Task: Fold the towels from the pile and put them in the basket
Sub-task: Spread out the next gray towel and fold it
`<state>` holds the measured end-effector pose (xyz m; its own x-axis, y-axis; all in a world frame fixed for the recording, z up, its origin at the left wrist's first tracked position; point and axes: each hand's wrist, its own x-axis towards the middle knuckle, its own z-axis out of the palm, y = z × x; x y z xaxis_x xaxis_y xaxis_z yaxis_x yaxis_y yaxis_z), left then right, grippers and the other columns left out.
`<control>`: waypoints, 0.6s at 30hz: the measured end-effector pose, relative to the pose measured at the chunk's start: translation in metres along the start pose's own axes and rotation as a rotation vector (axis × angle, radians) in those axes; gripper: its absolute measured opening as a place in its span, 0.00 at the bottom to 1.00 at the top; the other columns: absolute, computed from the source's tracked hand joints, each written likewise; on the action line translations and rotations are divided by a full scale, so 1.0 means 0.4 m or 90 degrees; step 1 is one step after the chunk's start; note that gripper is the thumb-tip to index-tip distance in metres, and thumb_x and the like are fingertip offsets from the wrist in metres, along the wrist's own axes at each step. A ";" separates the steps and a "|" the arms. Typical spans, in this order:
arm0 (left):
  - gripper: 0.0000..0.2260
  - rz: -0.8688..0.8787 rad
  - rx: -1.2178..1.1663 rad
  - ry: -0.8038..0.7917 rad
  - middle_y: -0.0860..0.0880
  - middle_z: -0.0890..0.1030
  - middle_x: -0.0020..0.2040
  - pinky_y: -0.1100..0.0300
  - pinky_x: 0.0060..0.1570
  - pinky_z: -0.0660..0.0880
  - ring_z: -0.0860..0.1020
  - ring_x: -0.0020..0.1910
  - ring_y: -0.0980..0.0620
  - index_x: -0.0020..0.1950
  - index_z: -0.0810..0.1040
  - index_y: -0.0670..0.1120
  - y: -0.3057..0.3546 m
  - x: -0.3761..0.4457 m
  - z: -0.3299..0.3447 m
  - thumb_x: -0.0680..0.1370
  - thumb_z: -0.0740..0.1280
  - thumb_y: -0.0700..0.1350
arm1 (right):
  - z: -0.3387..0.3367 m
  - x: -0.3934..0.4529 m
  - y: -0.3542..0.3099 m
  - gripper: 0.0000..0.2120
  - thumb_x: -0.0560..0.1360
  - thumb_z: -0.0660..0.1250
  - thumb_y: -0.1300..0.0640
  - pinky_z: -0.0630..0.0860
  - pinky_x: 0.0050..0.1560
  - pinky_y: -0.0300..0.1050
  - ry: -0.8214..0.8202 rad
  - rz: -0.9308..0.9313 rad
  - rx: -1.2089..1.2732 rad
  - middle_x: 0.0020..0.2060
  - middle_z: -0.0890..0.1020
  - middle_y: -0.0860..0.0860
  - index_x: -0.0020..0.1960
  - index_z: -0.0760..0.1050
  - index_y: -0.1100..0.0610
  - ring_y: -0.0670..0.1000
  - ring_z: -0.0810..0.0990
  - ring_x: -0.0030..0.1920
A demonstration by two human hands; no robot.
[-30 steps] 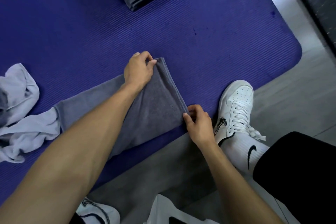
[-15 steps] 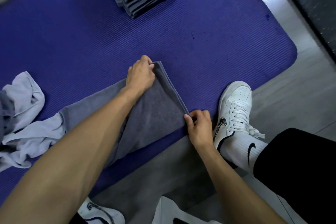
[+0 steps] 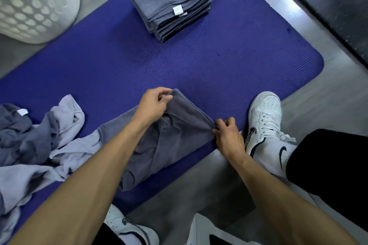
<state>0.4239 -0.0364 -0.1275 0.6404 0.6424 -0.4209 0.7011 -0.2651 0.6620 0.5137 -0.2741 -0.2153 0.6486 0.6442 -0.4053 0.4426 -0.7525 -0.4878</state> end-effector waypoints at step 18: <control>0.08 -0.017 0.014 0.219 0.50 0.80 0.39 0.58 0.40 0.69 0.76 0.42 0.50 0.38 0.77 0.48 0.173 -0.271 -0.412 0.77 0.67 0.41 | -0.470 -0.038 -0.382 0.12 0.79 0.63 0.59 0.70 0.36 0.47 0.039 -0.156 0.118 0.29 0.75 0.51 0.37 0.73 0.61 0.55 0.73 0.36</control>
<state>0.3514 -0.0059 0.0662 0.4809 0.8533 -0.2017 0.7256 -0.2581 0.6379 0.5524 -0.1946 0.0107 0.5758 0.7893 -0.2134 0.4735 -0.5347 -0.6999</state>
